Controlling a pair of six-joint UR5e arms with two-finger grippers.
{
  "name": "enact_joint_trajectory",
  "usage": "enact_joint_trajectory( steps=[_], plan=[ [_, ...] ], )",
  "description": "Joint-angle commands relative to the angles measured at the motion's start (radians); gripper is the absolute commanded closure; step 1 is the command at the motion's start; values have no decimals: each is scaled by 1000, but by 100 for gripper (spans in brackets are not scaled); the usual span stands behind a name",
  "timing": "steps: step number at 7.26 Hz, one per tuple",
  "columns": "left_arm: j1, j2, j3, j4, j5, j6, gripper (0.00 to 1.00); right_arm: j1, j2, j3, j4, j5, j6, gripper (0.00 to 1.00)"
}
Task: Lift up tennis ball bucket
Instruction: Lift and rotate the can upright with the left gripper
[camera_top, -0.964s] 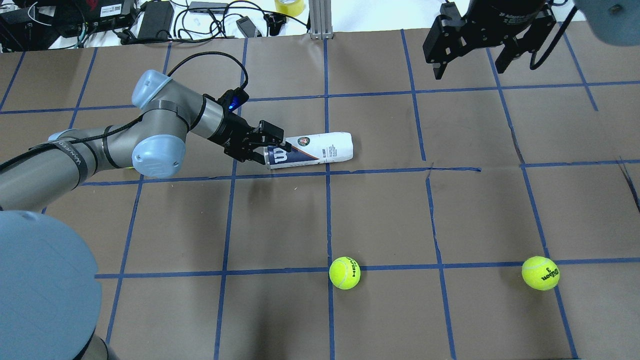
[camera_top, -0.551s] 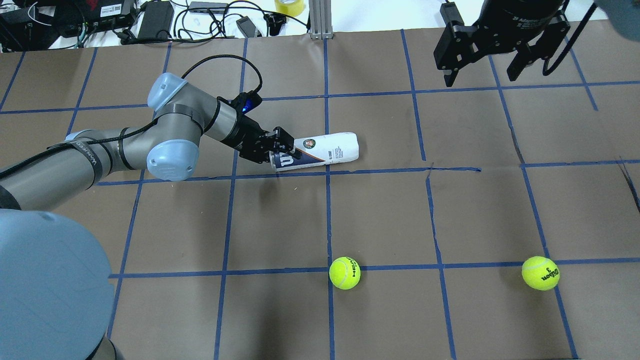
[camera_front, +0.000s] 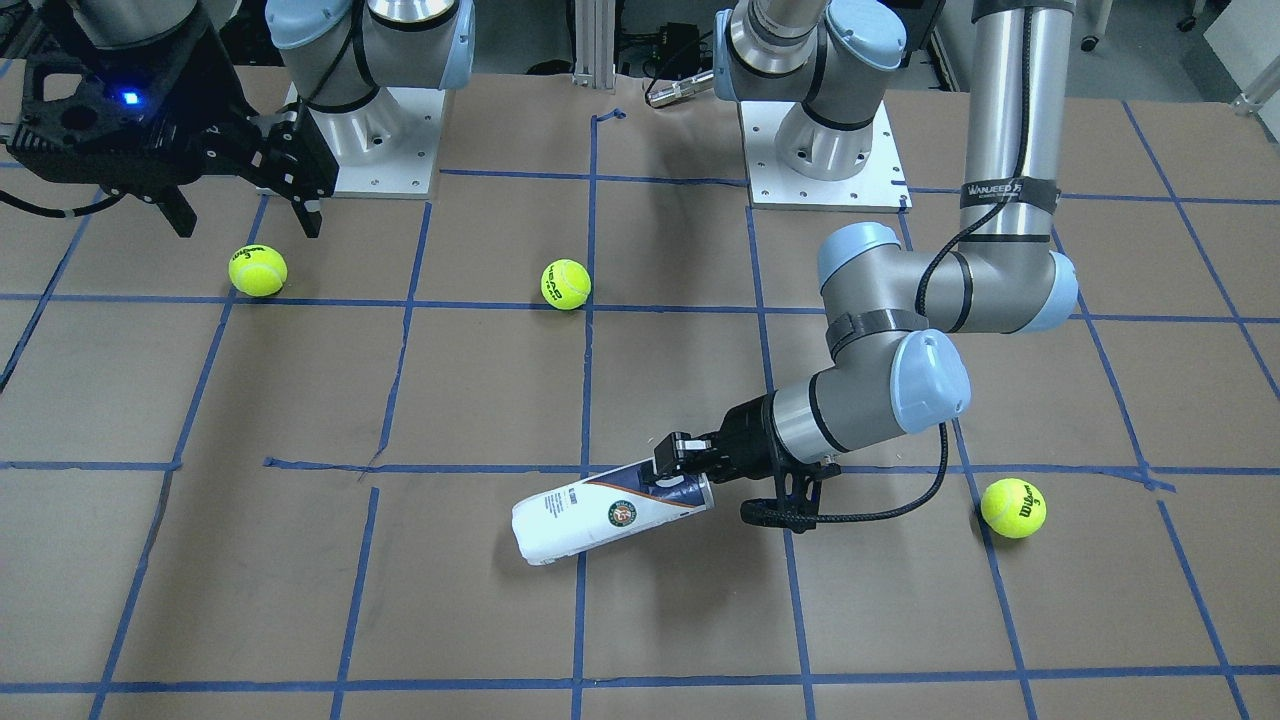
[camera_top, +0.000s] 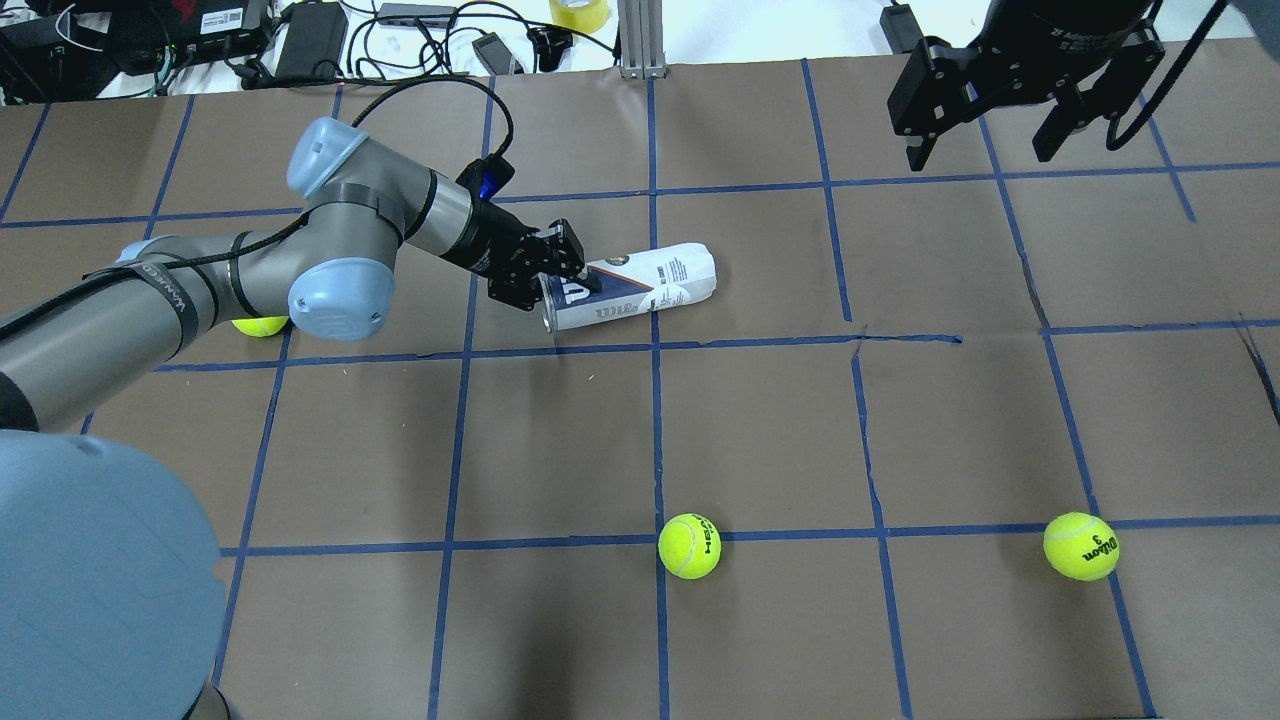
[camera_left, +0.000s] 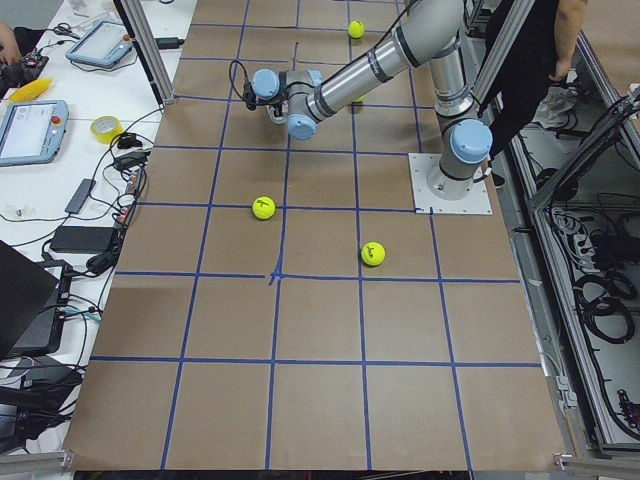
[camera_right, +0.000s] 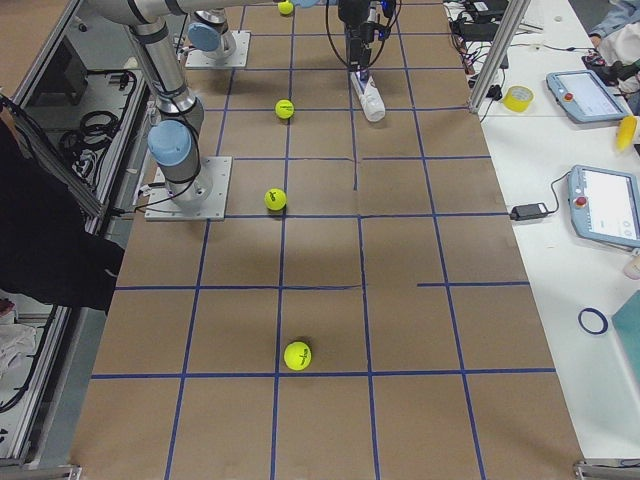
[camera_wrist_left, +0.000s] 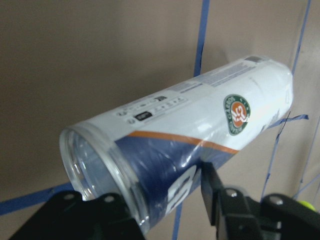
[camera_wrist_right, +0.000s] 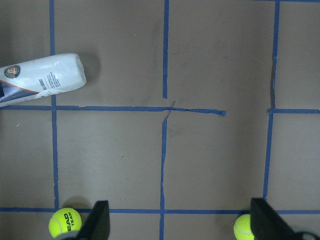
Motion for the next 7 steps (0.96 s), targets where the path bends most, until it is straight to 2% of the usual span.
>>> enact_joint_trajectory(
  steps=[1,5,7],
  plan=[
    [-4,32,117,-55,41,-89,100,1,-2,-1,1,-1,0,0],
    [-10,57,307,-199,250,-91,100,1,-2,-1,1,-3,0,0],
    [-22,40,409,-297,334,-7,100,-1,-2,-1,1,-1,6,0]
  ],
)
